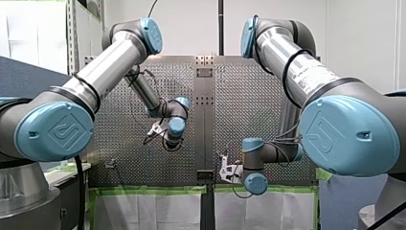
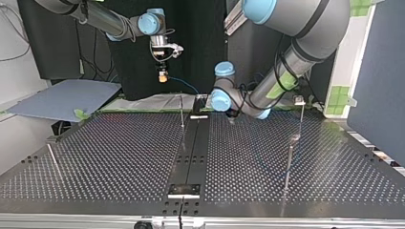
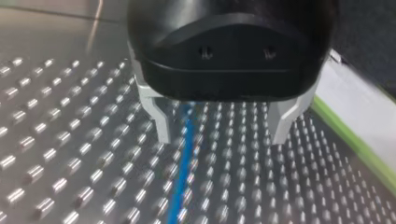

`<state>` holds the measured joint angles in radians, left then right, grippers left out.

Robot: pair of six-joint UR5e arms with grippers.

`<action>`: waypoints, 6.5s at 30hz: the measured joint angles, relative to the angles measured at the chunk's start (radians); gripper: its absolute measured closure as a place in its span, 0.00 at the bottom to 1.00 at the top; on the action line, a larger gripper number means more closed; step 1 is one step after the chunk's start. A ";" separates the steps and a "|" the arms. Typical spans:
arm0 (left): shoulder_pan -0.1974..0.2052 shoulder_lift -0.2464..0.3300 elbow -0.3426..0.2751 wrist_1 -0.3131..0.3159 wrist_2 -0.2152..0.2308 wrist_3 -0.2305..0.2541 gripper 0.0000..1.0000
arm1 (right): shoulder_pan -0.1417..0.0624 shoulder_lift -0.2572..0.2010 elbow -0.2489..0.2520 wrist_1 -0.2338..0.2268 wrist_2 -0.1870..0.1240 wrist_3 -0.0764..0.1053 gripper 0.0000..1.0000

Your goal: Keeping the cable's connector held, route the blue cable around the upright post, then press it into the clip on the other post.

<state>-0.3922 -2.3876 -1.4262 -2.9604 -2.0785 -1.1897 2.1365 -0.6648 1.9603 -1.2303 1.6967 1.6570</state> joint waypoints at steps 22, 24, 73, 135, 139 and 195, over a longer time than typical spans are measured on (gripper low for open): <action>-0.058 -0.032 0.000 0.012 0.187 -0.142 0.00 | 0.000 0.000 0.000 -0.005 -0.021 0.000 1.00; -0.066 -0.031 0.000 0.008 0.199 -0.143 0.00 | 0.000 0.000 0.000 -0.005 -0.023 0.000 1.00; -0.176 -0.032 0.000 -0.155 0.299 -0.205 0.00 | -0.004 0.000 0.000 -0.025 -0.069 0.076 1.00; -0.228 -0.110 0.000 0.205 0.234 -0.567 0.98 | -0.058 0.051 -0.068 -0.011 -0.114 0.040 1.00; -0.225 -0.111 0.000 0.243 0.233 -0.579 0.98 | -0.072 0.051 -0.083 -0.008 -0.119 0.036 1.00; -0.142 -0.155 0.000 0.416 0.462 -0.939 0.98 | -0.270 0.053 -0.222 0.204 -0.175 -0.067 1.00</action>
<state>-0.5347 -2.5423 -1.4260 -2.5442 -1.6163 -2.1285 1.8668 -0.6115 1.7379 -1.0262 1.5221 1.5905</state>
